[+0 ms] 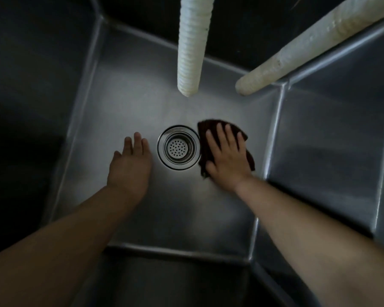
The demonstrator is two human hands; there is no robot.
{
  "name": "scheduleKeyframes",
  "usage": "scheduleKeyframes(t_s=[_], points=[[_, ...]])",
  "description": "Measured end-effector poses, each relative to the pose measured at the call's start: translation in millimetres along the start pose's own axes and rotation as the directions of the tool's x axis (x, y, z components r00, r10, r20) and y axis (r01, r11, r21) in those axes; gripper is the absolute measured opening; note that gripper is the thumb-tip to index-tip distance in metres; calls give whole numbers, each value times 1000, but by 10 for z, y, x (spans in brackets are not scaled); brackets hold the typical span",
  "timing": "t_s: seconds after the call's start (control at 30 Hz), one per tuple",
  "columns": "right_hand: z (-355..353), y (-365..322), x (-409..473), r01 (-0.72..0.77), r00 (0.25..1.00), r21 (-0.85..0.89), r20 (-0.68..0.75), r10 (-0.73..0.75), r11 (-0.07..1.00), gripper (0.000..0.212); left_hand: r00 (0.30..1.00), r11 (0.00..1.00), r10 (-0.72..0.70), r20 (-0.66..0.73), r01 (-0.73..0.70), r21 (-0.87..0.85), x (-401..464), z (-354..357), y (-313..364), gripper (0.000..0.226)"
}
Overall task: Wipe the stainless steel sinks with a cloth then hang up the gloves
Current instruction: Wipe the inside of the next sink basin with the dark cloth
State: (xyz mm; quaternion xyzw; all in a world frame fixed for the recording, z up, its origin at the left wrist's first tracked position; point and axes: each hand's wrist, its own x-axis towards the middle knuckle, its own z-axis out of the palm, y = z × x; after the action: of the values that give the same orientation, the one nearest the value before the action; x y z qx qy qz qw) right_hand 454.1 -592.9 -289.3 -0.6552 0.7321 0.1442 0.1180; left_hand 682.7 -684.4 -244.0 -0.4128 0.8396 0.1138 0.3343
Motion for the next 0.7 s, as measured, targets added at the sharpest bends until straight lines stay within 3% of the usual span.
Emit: scheduleKeyframes(t_s=[0.23, 0.33, 0.43, 0.7], points=[[-244, 807, 903, -341, 940, 50, 19, 341, 939, 73, 1000, 998, -13, -3, 13, 55, 37, 16, 53, 88], [-268, 930, 944, -433, 901, 106, 44, 431, 895, 71, 1000, 999, -5, 26, 4, 44, 26, 15, 31, 97], [-213, 832, 698, -474, 880, 136, 51, 472, 870, 75, 999, 999, 5, 53, -7, 33, 12, -15, 17, 107], [34, 169, -346, -489, 868, 141, 182, 462, 861, 81, 997, 999, 31, 64, -29, -34, -49, -73, -24, 106]])
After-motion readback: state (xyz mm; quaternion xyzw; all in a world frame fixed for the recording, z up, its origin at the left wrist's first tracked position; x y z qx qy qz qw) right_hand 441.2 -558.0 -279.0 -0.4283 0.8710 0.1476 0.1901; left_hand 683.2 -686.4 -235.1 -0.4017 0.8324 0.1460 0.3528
